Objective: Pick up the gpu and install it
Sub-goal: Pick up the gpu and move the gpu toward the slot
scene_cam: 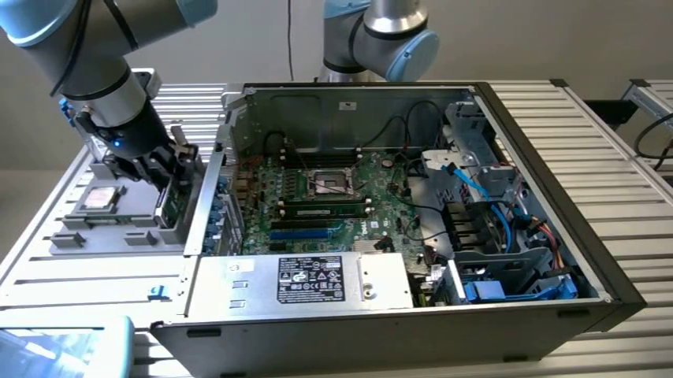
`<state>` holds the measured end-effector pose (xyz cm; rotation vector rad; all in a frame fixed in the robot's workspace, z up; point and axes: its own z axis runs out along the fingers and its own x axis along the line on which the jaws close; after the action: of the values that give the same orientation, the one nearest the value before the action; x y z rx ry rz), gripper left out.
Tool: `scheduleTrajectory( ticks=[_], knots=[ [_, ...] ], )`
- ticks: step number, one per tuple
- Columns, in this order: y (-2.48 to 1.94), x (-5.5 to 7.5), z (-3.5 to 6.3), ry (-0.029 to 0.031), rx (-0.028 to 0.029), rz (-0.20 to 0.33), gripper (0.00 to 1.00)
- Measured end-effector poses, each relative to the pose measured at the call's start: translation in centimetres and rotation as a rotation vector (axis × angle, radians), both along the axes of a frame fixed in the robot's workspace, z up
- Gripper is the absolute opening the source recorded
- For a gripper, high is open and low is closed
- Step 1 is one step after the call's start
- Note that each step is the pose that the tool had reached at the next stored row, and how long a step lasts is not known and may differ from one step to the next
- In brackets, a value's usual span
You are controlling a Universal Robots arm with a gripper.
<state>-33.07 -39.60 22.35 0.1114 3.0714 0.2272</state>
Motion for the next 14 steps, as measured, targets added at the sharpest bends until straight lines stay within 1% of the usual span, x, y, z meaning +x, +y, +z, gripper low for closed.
scheduleTrajectory(
  ticks=[2,3,4,12,14],
  knots=[
    [0.0,0.0,0.0,0.0,0.0,0.0,0.35],
    [0.0,0.0,0.0,0.0001,0.0,0.0,0.35],
    [0.0,0.0,0.0,0.0,0.0,0.0,0.29],
    [0.0,-0.02,0.05,-0.0001,0.0005,0.0,0.28],
    [0.0,-0.03,0.72,0.0,0.0015,0.0,0.28]
  ],
)
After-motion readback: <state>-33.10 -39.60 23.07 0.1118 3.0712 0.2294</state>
